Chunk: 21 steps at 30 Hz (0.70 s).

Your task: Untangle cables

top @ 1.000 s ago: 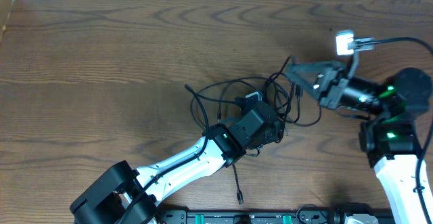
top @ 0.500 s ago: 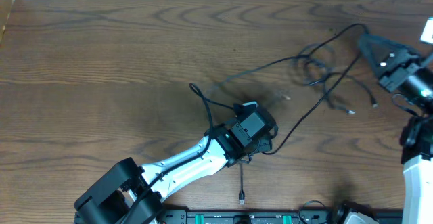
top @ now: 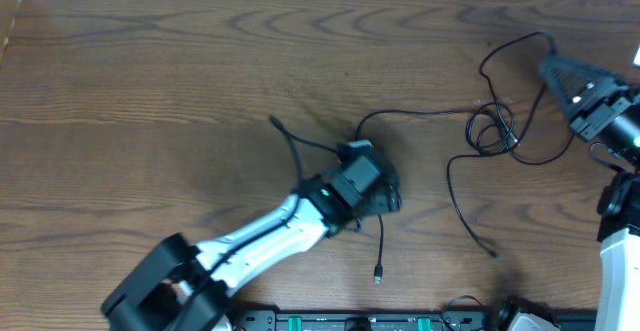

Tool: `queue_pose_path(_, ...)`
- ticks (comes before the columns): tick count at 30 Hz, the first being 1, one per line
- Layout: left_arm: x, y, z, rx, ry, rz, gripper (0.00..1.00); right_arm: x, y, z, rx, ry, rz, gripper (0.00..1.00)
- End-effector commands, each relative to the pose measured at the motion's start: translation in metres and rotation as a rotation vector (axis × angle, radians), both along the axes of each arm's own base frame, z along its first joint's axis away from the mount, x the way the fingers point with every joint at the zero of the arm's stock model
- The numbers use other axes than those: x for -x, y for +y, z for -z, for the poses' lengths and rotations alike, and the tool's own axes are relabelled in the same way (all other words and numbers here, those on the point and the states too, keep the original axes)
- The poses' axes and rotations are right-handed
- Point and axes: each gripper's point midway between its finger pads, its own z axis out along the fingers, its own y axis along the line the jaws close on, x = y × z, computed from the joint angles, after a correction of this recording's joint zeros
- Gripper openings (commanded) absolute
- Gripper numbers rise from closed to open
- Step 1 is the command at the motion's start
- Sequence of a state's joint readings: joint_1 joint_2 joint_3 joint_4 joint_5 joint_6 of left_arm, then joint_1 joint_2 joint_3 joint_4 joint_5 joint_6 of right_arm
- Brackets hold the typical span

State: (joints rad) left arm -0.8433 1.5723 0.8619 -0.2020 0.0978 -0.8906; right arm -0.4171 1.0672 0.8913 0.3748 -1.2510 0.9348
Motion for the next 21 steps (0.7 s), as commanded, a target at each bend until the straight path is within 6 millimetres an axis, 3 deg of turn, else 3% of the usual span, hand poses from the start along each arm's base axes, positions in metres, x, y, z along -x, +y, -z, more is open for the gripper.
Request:
queue_pose_path(1,-0.029,0.024,-0.041,0.034,-0.132,-0.029,0.91,0.016,0.026,-0.003,0.056,-0.040,-0.145,0.01)
queue_pose_path(4,-0.045,0.048,-0.068,0.071,-0.181,-0.102,0.95,0.010,0.026,0.012,0.068,-0.008,-0.129,0.04)
queue_pose_path(7,-0.050,0.070,-0.086,0.082,-0.203,-0.159,0.97,-0.006,0.014,0.041,0.083,0.086,-0.021,0.23)
queue_pose_path(9,-0.049,0.084,-0.093,0.079,-0.205,-0.189,0.98,-0.023,-0.011,0.086,0.157,0.236,0.177,0.35)
queue_pose_path(11,-0.046,0.095,-0.096,0.070,-0.197,-0.208,0.98,-0.026,-0.035,0.123,0.247,0.368,0.327,0.42)
queue_pose_path(12,-0.041,0.104,-0.097,0.053,-0.187,-0.216,0.98,-0.019,-0.063,0.160,0.350,0.527,0.488,0.55)
queue_pose_path(15,-0.039,0.106,-0.097,0.043,-0.184,-0.210,0.98,-0.010,-0.090,0.184,0.460,0.629,0.617,0.66)
queue_pose_path(21,-0.039,0.106,-0.097,0.044,-0.184,-0.211,0.98,-0.007,-0.100,0.218,0.497,0.761,0.627,0.83)
